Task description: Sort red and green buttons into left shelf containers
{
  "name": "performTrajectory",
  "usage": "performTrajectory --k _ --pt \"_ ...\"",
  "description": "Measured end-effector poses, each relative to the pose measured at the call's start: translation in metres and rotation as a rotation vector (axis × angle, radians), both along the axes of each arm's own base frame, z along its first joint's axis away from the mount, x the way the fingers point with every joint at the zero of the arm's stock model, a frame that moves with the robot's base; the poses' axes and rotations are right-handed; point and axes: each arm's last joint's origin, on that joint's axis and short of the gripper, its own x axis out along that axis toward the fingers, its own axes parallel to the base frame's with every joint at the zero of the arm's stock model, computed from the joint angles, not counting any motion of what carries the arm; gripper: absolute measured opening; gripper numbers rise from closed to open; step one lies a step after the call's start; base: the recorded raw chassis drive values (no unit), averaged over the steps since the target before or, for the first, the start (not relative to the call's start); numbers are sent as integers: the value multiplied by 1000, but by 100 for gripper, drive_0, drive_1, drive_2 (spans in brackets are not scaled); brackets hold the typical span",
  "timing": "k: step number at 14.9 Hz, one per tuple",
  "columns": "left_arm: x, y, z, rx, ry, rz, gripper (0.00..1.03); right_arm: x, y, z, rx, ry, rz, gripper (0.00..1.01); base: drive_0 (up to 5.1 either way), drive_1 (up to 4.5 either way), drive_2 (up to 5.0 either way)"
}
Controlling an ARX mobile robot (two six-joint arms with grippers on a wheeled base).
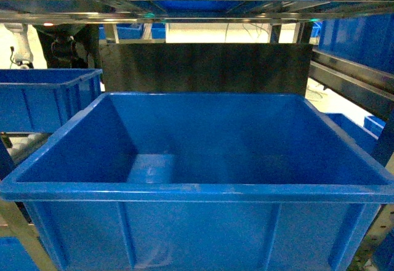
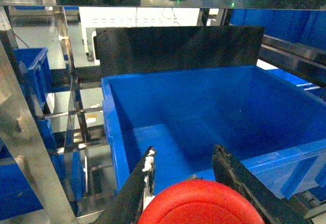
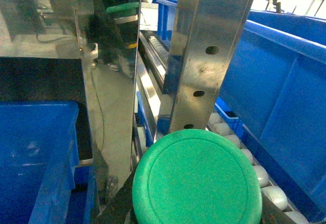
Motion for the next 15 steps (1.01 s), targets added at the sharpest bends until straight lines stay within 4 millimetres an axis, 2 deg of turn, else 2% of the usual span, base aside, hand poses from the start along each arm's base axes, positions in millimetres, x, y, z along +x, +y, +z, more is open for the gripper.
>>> performTrajectory --k 3,4,5,7,10,12,15 --pt "0 0 0 0 1 0 29 11 -2 -4 35 32 14 25 0 0 0" --pt "0 0 0 0 1 0 29 16 4 -6 52 47 31 25 0 0 0" --pt "0 0 0 0 2 1 29 20 16 -8 69 52 75 25 0 0 0" --pt "0 0 0 -1 1 -5 29 26 59 -15 108 71 221 25 0 0 0" --pt "0 0 0 -1 1 -4 29 29 104 -33 155 134 354 25 0 0 0" --pt "0 0 0 -1 1 -5 29 36 117 -41 170 154 380 25 0 0 0" --pt "0 0 0 -1 1 -5 29 39 117 -44 171 166 351 25 0 0 0"
